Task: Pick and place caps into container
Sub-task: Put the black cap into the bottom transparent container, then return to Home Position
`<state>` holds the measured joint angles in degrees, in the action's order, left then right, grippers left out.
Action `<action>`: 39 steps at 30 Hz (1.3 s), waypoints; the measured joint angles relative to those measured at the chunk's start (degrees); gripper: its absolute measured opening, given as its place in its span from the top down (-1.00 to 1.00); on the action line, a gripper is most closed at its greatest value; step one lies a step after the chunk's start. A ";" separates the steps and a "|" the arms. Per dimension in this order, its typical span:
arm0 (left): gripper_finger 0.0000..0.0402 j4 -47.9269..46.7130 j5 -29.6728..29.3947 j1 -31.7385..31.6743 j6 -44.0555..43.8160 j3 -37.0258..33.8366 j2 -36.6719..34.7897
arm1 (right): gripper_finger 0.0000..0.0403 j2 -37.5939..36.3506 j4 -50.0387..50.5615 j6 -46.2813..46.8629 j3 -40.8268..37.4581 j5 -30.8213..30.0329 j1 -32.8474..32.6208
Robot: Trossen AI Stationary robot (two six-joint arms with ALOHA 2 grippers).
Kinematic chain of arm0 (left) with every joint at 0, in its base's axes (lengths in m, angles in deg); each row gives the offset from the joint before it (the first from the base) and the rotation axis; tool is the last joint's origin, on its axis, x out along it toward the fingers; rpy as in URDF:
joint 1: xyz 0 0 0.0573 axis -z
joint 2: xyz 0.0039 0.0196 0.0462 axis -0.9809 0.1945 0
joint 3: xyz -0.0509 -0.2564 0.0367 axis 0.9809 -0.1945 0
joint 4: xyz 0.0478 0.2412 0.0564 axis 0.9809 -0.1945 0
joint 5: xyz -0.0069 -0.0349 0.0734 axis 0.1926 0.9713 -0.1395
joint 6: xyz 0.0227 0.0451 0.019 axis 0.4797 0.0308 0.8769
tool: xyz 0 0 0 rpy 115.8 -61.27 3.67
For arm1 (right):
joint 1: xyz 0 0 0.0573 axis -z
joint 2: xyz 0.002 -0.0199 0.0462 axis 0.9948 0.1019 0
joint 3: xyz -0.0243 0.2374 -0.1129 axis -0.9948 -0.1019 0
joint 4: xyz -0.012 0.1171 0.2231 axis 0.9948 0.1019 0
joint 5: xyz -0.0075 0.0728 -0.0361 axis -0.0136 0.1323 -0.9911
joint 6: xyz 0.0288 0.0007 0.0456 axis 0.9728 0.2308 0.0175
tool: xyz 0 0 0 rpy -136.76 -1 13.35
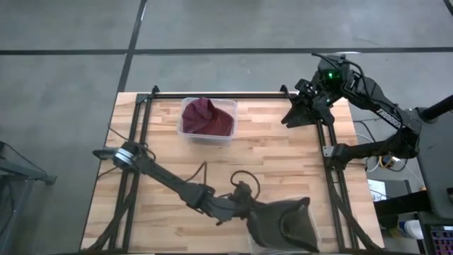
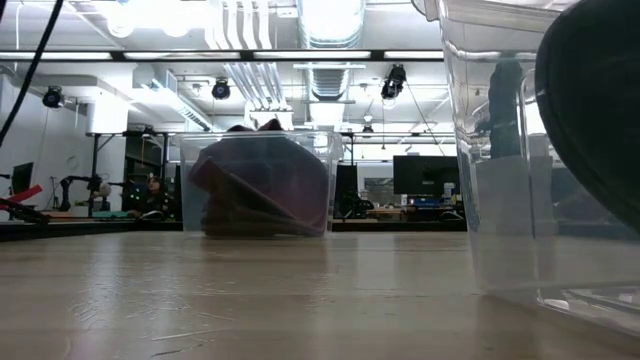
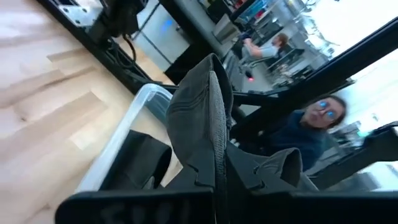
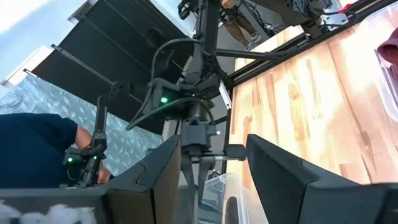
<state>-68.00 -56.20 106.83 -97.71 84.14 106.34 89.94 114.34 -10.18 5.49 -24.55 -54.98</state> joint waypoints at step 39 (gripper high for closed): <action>0.31 -25.08 -1.35 -2.71 4.41 4.11 -13.18 | 0.12 -0.02 9.36 -3.90 -0.02 0.65 -2.91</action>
<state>-93.07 -57.55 104.12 -93.31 88.25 93.15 89.92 123.70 -14.08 5.47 -23.90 -57.90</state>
